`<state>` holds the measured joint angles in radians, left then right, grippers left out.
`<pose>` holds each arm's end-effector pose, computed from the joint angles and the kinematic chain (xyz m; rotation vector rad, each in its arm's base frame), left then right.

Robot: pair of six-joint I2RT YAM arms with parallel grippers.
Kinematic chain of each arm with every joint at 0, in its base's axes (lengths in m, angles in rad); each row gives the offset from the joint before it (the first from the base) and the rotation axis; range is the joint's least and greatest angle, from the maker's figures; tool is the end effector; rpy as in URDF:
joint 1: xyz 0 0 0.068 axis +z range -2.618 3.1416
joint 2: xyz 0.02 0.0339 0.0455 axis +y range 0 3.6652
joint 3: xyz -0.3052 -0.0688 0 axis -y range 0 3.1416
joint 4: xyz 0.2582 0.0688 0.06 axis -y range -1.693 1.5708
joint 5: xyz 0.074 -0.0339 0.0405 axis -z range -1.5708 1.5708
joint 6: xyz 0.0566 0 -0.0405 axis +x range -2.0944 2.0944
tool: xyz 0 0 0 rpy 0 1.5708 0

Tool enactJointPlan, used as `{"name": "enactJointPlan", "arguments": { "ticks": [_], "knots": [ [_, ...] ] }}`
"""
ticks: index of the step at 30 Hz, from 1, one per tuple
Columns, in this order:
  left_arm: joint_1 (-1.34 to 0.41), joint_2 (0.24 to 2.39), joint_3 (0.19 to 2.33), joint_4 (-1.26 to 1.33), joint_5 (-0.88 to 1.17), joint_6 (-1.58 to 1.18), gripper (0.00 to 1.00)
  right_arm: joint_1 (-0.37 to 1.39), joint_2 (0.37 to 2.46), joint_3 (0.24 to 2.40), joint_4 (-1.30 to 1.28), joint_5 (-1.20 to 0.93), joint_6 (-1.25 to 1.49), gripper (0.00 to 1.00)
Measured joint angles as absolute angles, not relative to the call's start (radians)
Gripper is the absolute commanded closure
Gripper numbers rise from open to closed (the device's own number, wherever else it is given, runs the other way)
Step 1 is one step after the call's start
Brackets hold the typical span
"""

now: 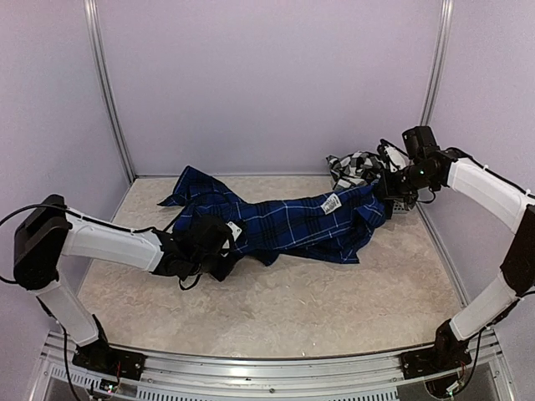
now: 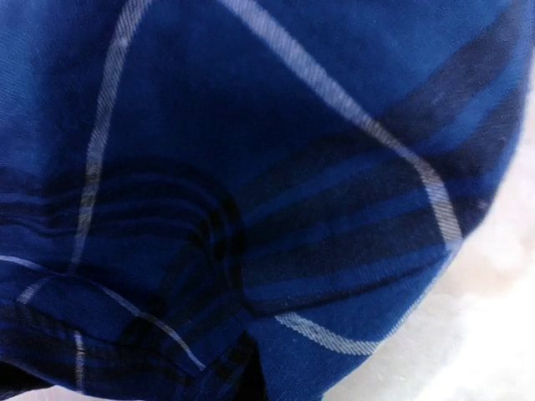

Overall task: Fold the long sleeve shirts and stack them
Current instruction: Flatten out the crumpled shirt at the center of the board.

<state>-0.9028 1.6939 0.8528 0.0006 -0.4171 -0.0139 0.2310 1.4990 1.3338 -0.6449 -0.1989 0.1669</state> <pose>0.2399 -0.2670 0.1703 0.8256 2.1687 0.0477 0.3400 0.0915 0.3408 -0.1726 2.3960 0.4245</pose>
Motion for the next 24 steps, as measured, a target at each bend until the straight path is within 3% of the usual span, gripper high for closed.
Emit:
{"name": "enactJointPlan", "arguments": {
  "ticks": [14,24],
  "knots": [
    [-0.978,1.139,1.241,-0.556,-0.069,-0.036,1.0,0.229,1.271,1.267,-0.782,-0.202,0.176,1.0],
    [-0.989,1.138,1.283,-0.849,0.06,-0.009,1.0,0.231,1.114,1.177,-0.942,-0.184,0.21,0.98]
  ]
}}
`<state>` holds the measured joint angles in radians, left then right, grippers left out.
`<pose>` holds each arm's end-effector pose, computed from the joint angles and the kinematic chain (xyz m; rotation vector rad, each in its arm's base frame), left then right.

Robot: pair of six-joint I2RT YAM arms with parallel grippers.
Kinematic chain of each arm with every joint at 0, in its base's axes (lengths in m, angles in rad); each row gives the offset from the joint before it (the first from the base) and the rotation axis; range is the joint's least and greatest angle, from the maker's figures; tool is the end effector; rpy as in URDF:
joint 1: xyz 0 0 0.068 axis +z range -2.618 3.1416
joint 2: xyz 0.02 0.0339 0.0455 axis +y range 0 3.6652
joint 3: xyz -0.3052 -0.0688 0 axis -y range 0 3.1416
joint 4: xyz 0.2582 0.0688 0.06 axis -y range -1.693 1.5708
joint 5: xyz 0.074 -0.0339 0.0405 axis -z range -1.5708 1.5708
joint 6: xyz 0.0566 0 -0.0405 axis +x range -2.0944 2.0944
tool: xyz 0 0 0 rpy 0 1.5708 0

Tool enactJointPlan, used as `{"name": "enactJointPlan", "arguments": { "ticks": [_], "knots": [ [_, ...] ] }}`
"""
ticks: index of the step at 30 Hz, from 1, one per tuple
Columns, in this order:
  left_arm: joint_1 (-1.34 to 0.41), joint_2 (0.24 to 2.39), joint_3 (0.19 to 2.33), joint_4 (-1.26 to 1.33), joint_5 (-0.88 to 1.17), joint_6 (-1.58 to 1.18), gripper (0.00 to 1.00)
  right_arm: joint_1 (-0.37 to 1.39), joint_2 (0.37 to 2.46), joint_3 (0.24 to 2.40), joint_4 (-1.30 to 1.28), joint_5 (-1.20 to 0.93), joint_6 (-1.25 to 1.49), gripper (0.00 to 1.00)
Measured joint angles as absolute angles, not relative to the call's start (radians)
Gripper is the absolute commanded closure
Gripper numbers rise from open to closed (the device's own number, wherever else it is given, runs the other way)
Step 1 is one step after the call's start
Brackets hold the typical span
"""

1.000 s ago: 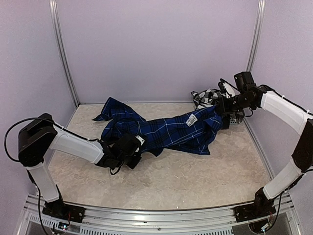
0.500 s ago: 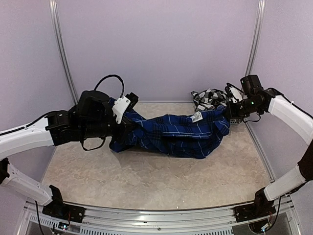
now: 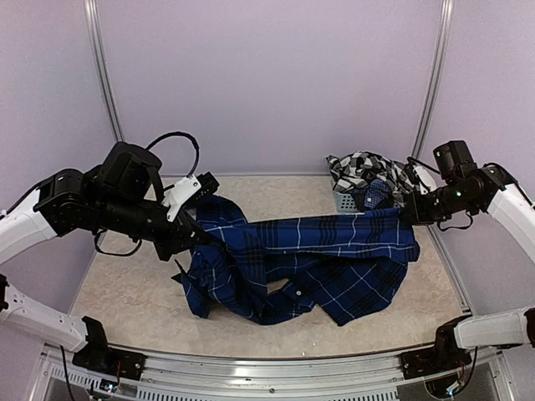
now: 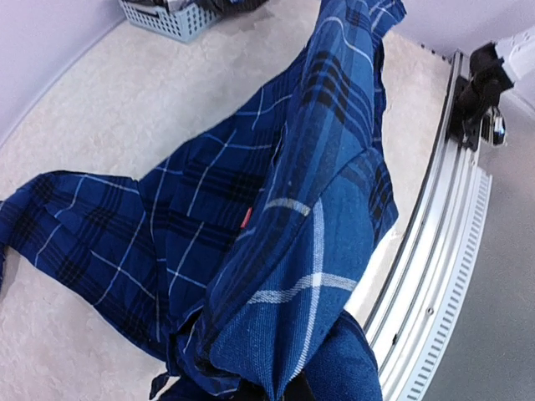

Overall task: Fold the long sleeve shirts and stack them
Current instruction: Flatten out the crumpled shirt at the center of the board.

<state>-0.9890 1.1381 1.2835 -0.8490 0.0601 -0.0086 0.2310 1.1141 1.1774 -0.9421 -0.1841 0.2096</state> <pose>0.1281 -0.2010 0.4029 1.1319 2.0518 -0.5808 0.2138 0.0609 0.3638 -0.1088 2.4725 0.4177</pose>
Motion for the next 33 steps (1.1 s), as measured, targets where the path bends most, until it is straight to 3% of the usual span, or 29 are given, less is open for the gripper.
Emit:
{"name": "enactJointPlan", "arguments": {
  "ticks": [4,9,11,21,33],
  "knots": [
    [-0.94,1.225,1.265,-0.868,0.093,0.028,1.0,0.231,1.154,1.146,-0.951,-0.127,0.217,0.83],
    [-0.728,1.311,1.247,-0.842,0.141,0.038,1.0,0.231,1.254,1.137,-0.896,-0.09,0.222,0.46],
    [-0.69,1.333,1.224,-0.802,0.162,0.03,1.0,0.235,1.29,1.118,-0.863,-0.077,0.211,0.4],
    [-0.639,1.533,1.137,-0.673,0.293,0.009,1.0,0.488,1.238,0.997,-0.713,-0.065,0.175,0.35],
    [-0.607,1.549,1.134,-0.632,0.341,0.006,1.0,0.535,1.433,1.036,-0.629,0.002,0.064,0.3]
  ]
}}
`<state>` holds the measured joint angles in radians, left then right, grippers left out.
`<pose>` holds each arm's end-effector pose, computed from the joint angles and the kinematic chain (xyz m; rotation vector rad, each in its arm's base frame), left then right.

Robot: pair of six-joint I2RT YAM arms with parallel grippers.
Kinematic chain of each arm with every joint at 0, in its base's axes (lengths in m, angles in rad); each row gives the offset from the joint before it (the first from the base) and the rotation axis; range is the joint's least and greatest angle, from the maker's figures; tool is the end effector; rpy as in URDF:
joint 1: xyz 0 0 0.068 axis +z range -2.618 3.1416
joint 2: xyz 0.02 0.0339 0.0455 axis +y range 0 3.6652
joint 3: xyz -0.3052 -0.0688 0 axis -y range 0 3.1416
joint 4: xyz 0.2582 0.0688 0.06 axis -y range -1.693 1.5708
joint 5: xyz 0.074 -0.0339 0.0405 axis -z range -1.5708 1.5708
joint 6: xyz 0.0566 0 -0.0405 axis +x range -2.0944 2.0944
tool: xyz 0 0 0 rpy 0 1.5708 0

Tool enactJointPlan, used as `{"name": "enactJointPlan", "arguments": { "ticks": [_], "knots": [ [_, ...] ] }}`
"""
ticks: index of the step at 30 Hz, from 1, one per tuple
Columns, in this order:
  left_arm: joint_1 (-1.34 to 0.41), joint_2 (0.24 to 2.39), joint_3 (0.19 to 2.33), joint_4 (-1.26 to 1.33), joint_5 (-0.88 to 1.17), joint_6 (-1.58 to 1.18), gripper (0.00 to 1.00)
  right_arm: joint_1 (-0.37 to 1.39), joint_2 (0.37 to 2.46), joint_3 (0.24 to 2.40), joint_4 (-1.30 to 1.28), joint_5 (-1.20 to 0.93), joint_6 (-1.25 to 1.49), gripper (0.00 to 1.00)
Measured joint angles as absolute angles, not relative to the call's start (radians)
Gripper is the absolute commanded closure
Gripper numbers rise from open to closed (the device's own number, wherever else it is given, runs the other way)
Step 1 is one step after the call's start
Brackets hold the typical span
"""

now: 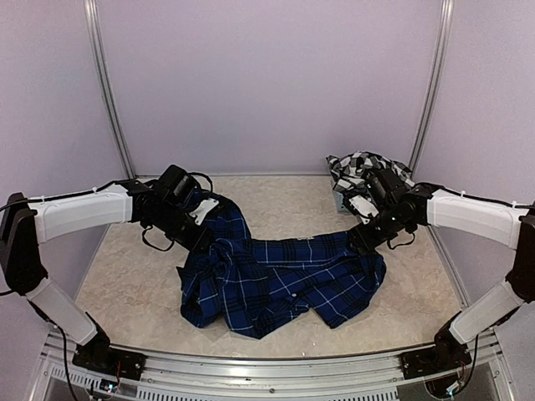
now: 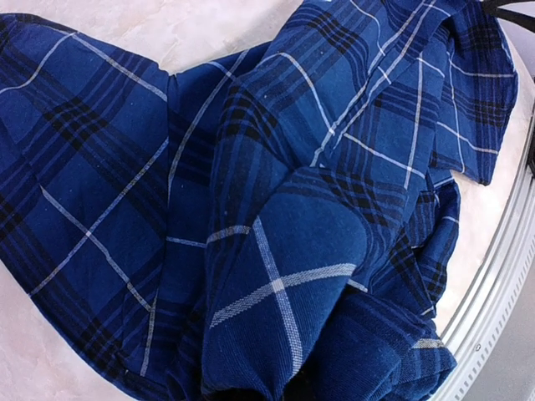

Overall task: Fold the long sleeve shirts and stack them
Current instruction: Flatten out the crumpled shirt at the center of the board.

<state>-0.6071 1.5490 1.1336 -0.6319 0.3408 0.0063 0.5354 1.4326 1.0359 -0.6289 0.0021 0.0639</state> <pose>0.2664 -0.2081 0.2590 0.9228 2.5064 -0.6500 0.2641 0.1565 0.2597 -0.6093 2.5399 0.2129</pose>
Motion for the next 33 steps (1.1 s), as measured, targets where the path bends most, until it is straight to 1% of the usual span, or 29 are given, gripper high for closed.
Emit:
{"name": "enactJointPlan", "arguments": {
  "ticks": [4,14,22,33],
  "knots": [
    [-0.604,1.549,1.132,-0.627,0.347,0.007,1.0,0.571,1.506,1.05,-0.634,0.075,-0.01,0.3],
    [-0.594,1.549,1.132,-0.62,0.361,0.009,1.0,0.659,1.56,1.05,-0.623,0.182,-0.133,0.31],
    [-0.588,1.549,1.127,-0.619,0.363,0.009,1.0,0.668,1.664,1.059,-0.63,0.288,-0.161,0.34],
    [-0.582,1.549,1.119,-0.617,0.364,0.009,1.0,0.669,1.672,1.073,-0.58,0.388,-0.203,0.36]
  ]
}}
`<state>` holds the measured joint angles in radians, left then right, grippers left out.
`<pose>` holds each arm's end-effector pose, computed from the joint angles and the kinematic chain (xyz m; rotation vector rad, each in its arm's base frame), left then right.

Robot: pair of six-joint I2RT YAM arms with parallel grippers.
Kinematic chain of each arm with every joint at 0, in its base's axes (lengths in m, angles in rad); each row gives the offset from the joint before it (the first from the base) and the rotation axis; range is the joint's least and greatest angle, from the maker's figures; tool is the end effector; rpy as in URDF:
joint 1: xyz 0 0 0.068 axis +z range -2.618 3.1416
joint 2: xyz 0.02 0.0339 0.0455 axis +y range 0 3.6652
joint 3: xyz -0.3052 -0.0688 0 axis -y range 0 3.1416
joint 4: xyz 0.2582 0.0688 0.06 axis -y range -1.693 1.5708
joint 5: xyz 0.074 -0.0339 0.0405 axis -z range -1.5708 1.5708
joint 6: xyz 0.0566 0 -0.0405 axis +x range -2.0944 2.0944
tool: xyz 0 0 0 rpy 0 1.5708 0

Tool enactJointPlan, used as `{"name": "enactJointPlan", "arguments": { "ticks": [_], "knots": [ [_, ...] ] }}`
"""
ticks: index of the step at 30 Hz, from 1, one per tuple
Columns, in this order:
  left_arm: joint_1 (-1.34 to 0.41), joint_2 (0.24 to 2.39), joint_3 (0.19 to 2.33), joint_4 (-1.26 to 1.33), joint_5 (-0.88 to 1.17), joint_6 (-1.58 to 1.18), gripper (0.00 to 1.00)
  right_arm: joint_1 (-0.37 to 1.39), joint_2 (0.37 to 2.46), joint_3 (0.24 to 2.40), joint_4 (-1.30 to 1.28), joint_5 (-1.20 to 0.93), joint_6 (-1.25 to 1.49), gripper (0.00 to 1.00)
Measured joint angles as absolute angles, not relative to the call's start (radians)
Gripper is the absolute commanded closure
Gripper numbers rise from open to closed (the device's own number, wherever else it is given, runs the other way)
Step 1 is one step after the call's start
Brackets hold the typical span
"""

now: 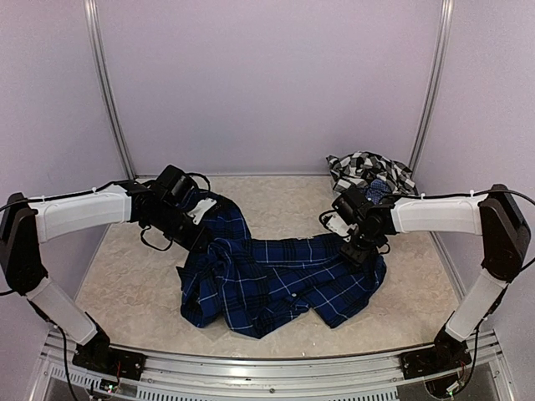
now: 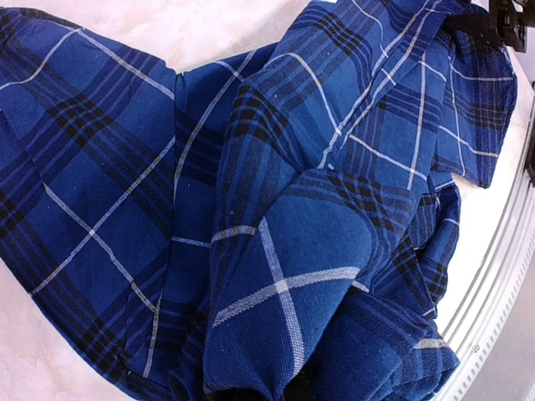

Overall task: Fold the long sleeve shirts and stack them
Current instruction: Flatten out the crumpled shirt at the center of the board.

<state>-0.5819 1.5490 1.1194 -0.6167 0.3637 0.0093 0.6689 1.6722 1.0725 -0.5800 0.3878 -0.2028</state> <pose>0.2702 -0.2018 0.2558 0.9012 2.5083 -0.6714 0.2848 0.1978 0.2041 -1.0251 2.4452 -0.3850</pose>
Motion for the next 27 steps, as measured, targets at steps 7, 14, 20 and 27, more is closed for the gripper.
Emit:
{"name": "enactJointPlan", "arguments": {
  "ticks": [7,14,20,27],
  "knots": [
    [-0.579,1.549,1.119,-0.617,0.369,0.01,1.0,0.67,1.672,1.073,-0.55,0.418,-0.239,0.48],
    [-0.568,1.549,1.113,-0.613,0.374,0.009,1.0,0.672,1.69,1.072,-0.523,0.428,-0.263,1.0],
    [-0.539,1.512,1.082,-0.605,0.377,0.008,1.0,0.672,1.694,1.072,-0.527,0.428,-0.254,1.0],
    [-0.529,1.283,1.015,-0.556,0.325,-0.019,1.0,0.694,1.51,1.1,-0.611,0.356,-0.181,1.0]
  ]
}}
